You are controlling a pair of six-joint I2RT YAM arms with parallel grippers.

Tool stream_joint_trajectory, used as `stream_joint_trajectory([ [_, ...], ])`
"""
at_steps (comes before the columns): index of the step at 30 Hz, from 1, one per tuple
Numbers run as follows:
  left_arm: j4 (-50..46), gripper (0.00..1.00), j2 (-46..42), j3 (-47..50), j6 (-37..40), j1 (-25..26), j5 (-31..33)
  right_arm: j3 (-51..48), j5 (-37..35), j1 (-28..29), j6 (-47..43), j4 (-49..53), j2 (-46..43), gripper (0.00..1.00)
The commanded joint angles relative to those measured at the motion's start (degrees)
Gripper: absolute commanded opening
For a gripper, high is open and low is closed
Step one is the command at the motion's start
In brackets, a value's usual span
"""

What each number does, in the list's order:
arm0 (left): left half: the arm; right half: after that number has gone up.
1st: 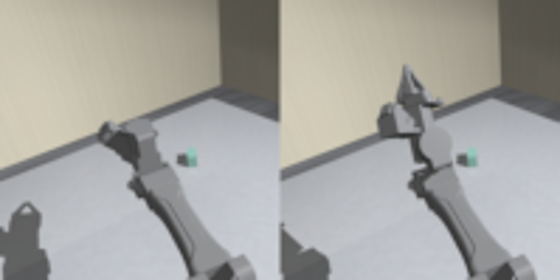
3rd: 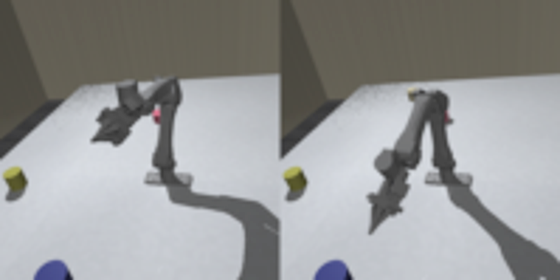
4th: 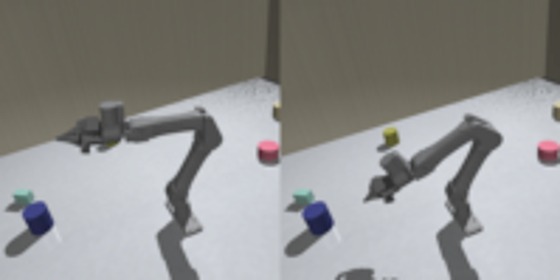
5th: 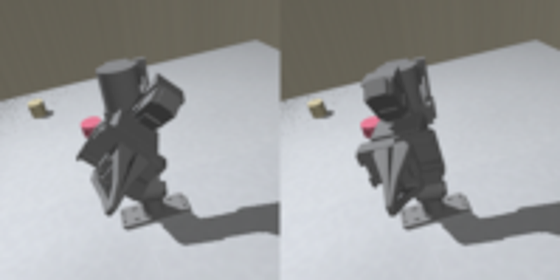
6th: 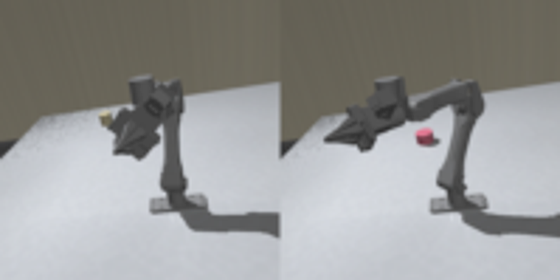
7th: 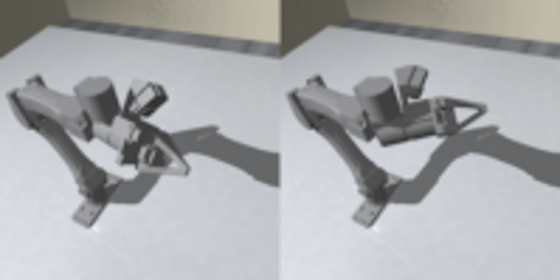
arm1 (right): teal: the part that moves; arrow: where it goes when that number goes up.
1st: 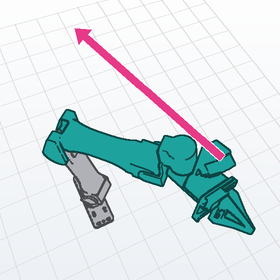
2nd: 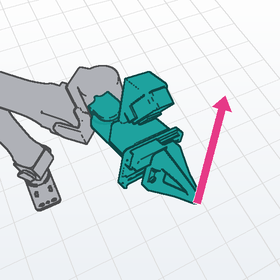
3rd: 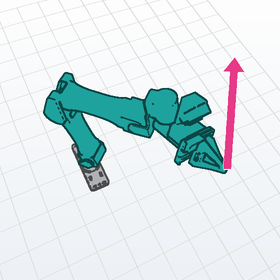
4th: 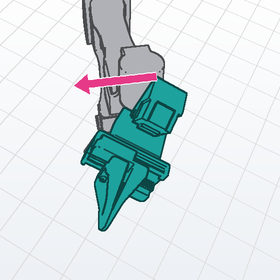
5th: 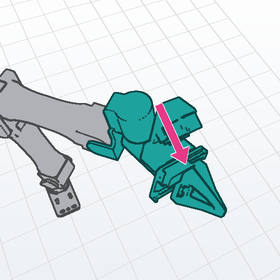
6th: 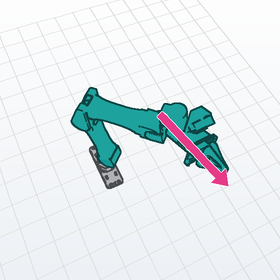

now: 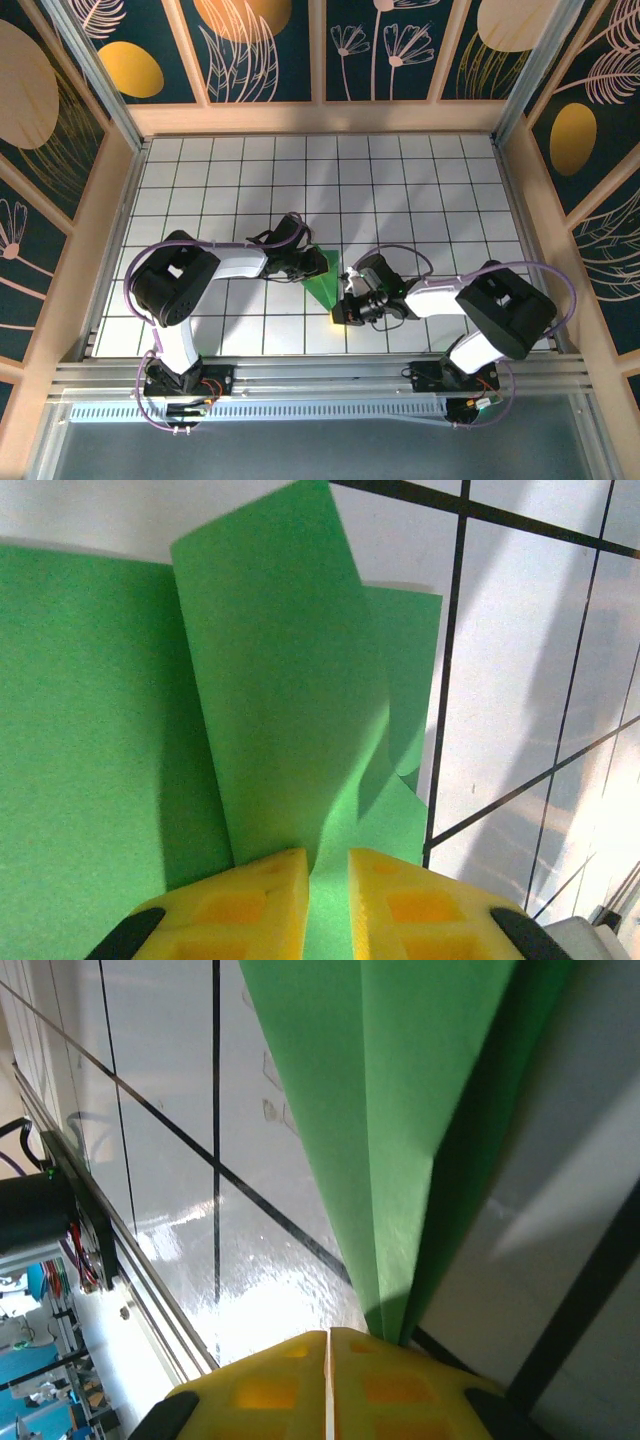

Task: Fold a paper plane with a square sheet of paper (fold left side to right side)
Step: Fourth fold the wing at the center of the table.

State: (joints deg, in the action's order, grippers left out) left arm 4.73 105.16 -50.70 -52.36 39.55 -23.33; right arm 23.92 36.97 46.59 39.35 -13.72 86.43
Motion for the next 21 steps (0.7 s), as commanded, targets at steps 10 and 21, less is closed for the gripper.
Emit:
stream_joint_trajectory([
  [10, -4.8, 0.19, 2.0, 0.7, -0.1, 0.1, 2.7, 1.0, 1.3, -3.9, 0.7, 7.9, -14.3, 0.08],
  [21, -4.9, 0.19, 1.9, 0.5, 0.0, 0.0, 2.6, 4.4, -3.4, -4.8, 2.8, -0.9, -3.2, 0.00],
])
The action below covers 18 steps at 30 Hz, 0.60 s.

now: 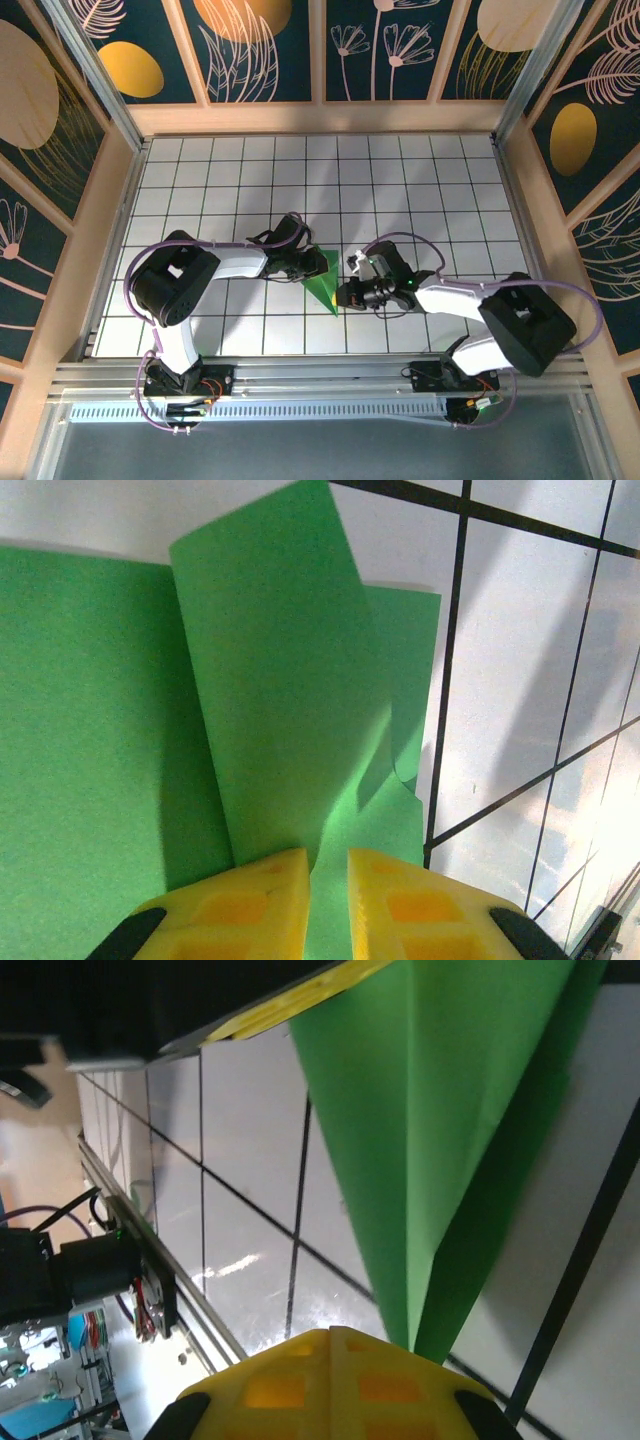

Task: Fold a paper plane with a square sheet of paper (fold left side to right side)
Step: Fourth fold the wing at the center of the table.

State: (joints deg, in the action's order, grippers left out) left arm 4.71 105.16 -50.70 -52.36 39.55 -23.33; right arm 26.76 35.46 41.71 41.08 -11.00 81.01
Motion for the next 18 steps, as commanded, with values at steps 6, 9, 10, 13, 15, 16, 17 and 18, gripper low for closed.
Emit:
stream_joint_trajectory([
  [6, -5.0, 0.19, 2.0, 0.4, 0.0, 0.1, 2.6, 2.2, -2.8, 0.1, 1.6, -5.0, 6.2, 0.00],
  [9, -5.0, 0.19, 2.0, 0.4, 0.0, 0.1, 2.6, 2.1, -3.2, 0.1, 1.3, -3.7, 6.9, 0.00],
  [10, -5.0, 0.19, 2.0, 0.4, 0.0, 0.1, 2.7, 2.1, -3.3, 0.1, 1.0, -3.2, 7.0, 0.00],
  [13, -4.9, 0.19, 1.9, 0.3, 0.0, 0.1, 2.7, 1.8, -3.5, 0.1, 0.6, -2.2, 7.3, 0.00],
  [15, -5.0, 0.19, 2.0, 0.2, 0.1, 0.1, 2.7, 1.6, -3.3, 0.1, 0.4, -1.7, 7.6, 0.00],
  [16, -5.0, 0.19, 2.0, 0.2, 0.1, 0.1, 2.7, 1.6, -3.3, 0.2, 0.2, -1.5, 7.7, 0.00],
  [17, -5.0, 0.19, 2.0, 0.2, 0.0, 0.1, 2.7, 1.5, -3.3, 0.2, 0.1, -1.3, 7.9, 0.00],
  [18, -5.1, 0.19, 2.0, 0.1, 0.1, 0.1, 2.7, 1.5, -3.3, 0.3, 0.1, -0.8, 8.0, 0.00],
])
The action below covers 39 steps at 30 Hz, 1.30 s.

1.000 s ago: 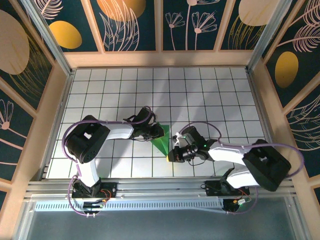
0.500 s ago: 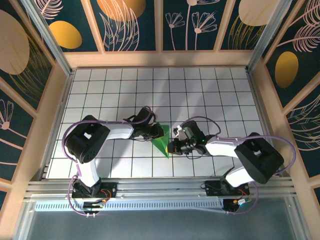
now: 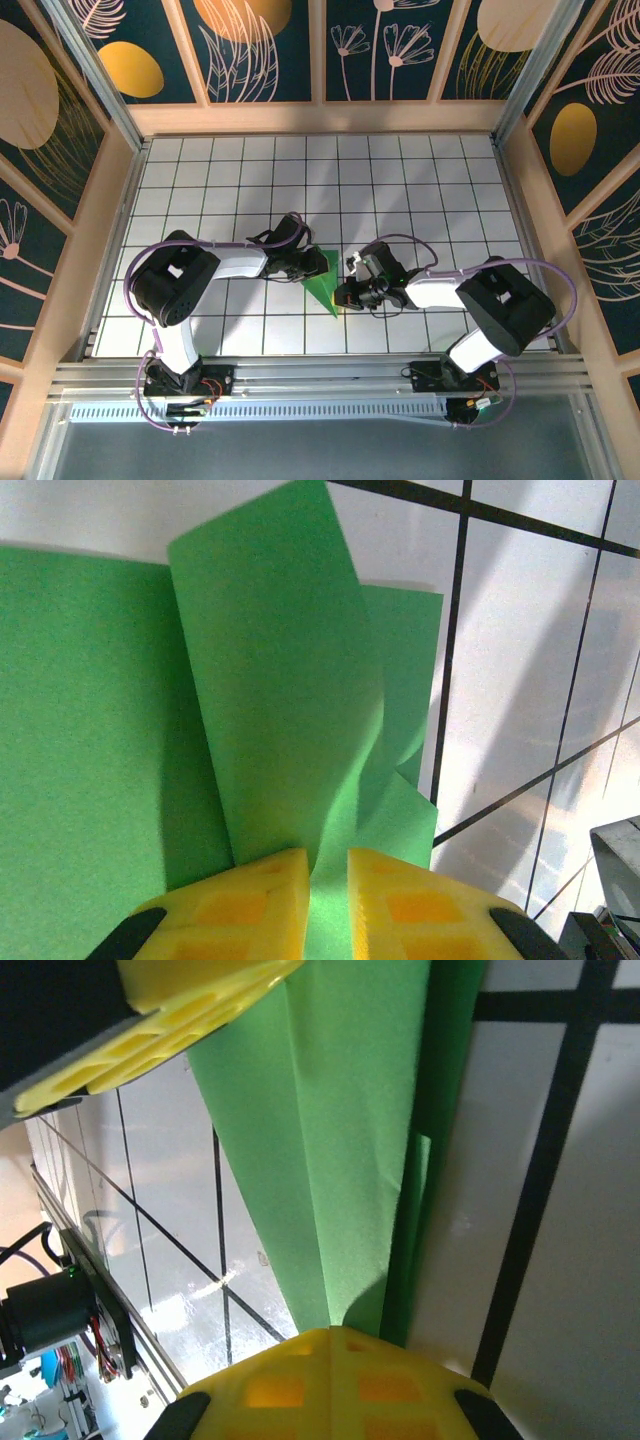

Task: Fold a paper plane with a square sheet of paper (fold left side to right side)
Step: Fourth fold the wing at the center of the table.

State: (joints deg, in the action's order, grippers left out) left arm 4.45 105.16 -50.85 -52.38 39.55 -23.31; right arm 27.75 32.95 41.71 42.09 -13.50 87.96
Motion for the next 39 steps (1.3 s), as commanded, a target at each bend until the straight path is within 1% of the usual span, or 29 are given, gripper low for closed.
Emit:
stream_joint_trajectory([
  [1, -4.8, 0.19, 2.0, 0.3, 0.1, 0.1, 2.7, 0.5, -0.9, 0.3, -1.1, 1.9, 1.1, 0.00],
  [14, -4.8, 0.19, 1.8, 0.1, 0.0, 0.1, 2.7, 0.1, -2.1, 1.1, -1.7, 5.0, 2.0, 0.00],
  [21, -5.5, 0.20, -0.2, -1.5, 0.4, 0.1, 3.9, 1.3, -6.2, 1.8, -1.5, 12.1, 2.8, 0.00],
  [25, -7.0, 0.24, -2.0, -4.0, 1.7, 0.1, 5.2, 2.0, -8.7, 2.3, -1.1, 15.2, 3.8, 0.00],
  [29, -4.8, 0.24, -6.4, -3.1, 1.6, 0.1, 6.2, 2.4, -10.2, 2.4, -0.7, 16.7, 4.1, 0.00],
  [33, -1.8, 0.21, -11.9, 1.2, 0.8, 0.0, 6.6, 3.1, -11.4, 2.5, -0.8, 17.8, 4.3, 0.00],
  [37, 5.3, 0.17, -14.9, 7.3, -1.4, 0.3, 2.4, 3.5, -12.3, 2.4, -0.7, 18.9, 4.0, 0.00],
  [39, 8.4, 0.16, -15.1, 9.3, -2.5, 0.7, 0.4, 3.5, -12.8, 2.4, -0.8, 19.3, 3.9, 0.00],
])
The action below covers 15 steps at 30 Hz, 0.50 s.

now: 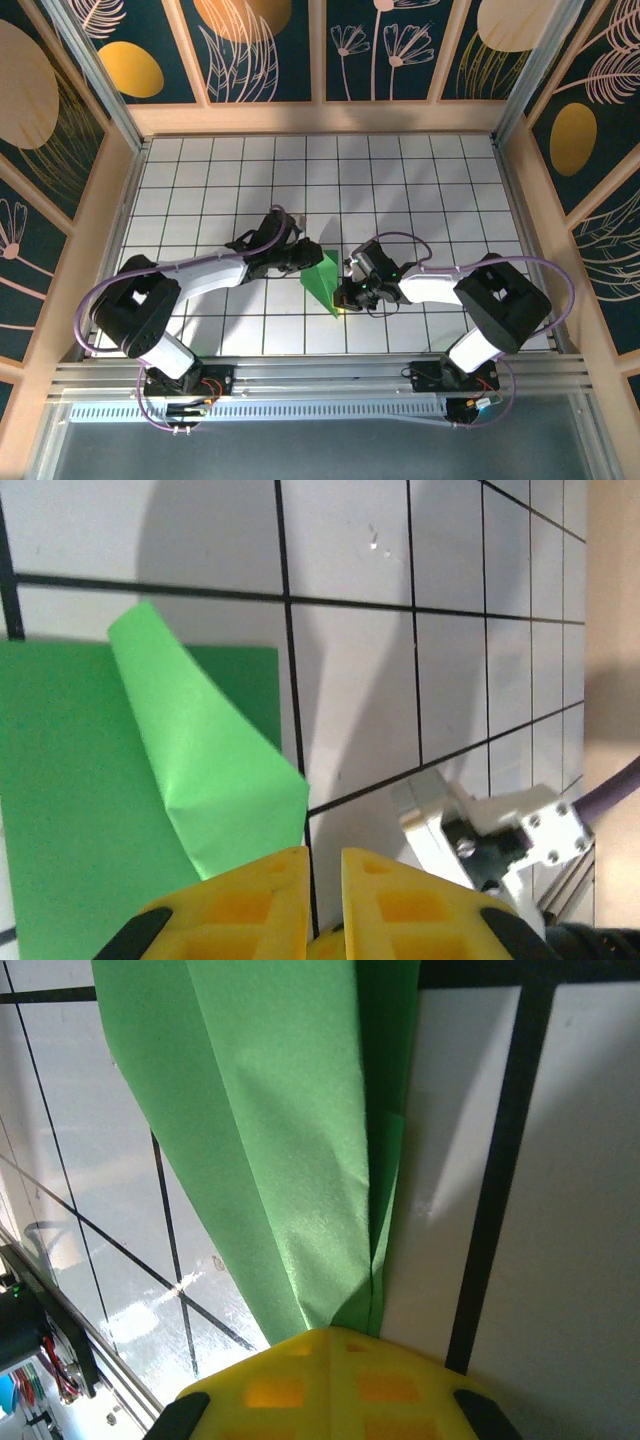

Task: Fold a paper plane with a square sheet of paper (fold left side to right side)
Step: Fourth fold the wing at the center of the table.

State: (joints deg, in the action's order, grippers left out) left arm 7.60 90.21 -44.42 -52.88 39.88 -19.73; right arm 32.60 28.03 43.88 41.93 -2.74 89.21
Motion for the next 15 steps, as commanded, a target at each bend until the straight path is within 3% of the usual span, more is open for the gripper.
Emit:
stream_joint_trajectory([
  [1, 6.4, 0.16, 0.2, 3.4, -2.4, 0.9, -4.0, -1.3, -8.0, 0.2, -0.6, 8.7, 2.6, 0.00],
  [7, 8.7, 0.14, 5.3, 2.6, -4.6, 4.0, -5.3, -1.2, -8.3, 0.3, -0.5, 8.8, 3.0, 0.00],
  [15, 8.0, 0.15, 9.9, 0.7, -5.2, 4.2, -2.9, -0.8, -8.7, 0.5, -1.0, 10.0, 3.2, 0.00],
])
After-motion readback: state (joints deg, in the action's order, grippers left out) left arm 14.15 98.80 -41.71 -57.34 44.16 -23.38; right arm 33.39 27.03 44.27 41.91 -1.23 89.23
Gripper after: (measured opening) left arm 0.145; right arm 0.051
